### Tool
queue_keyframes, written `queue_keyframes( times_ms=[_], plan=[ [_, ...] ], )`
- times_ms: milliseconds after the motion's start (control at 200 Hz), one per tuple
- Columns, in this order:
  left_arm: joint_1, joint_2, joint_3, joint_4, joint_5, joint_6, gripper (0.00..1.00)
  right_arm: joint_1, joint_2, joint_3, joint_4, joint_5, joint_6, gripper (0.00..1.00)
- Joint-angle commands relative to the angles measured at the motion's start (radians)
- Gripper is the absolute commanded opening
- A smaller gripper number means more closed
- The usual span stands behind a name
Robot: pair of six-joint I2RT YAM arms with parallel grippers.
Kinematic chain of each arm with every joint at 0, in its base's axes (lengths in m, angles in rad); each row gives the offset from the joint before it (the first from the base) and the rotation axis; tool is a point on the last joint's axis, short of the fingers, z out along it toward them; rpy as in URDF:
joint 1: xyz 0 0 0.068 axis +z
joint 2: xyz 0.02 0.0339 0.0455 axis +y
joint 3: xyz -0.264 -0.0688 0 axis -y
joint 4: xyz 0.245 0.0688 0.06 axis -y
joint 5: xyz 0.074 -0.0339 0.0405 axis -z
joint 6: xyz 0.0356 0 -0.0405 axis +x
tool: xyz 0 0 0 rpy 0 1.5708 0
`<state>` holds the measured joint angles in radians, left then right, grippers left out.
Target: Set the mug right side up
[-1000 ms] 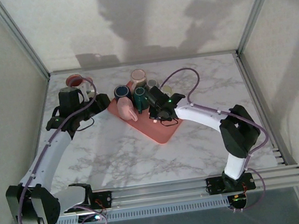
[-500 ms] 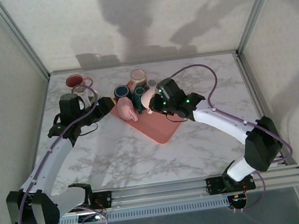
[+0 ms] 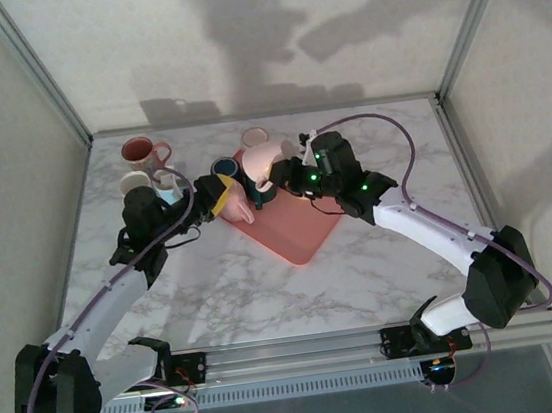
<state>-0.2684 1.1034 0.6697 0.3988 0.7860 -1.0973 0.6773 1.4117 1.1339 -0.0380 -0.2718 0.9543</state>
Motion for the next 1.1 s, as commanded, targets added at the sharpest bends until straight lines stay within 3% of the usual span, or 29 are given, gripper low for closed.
queue_keyframes(
  times_ms=[0, 366, 616, 1097],
  plan=[
    [-0.019, 0.013, -0.009, 0.181, -0.023, -0.092, 0.65, -0.008, -0.045, 0.009, 0.157, -0.070, 0.015, 0.00],
    [-0.057, 0.064, 0.018, 0.182, -0.025, -0.137, 0.64, -0.011, -0.032, 0.004, 0.283, -0.154, 0.083, 0.00],
    [-0.091, 0.100, 0.033, 0.290, -0.035, -0.210, 0.63, -0.009, -0.012, 0.004, 0.335, -0.200, 0.119, 0.00],
    [-0.107, 0.133, 0.035, 0.433, -0.067, -0.313, 0.46, -0.007, 0.016, 0.003, 0.385, -0.245, 0.157, 0.00]
  ],
)
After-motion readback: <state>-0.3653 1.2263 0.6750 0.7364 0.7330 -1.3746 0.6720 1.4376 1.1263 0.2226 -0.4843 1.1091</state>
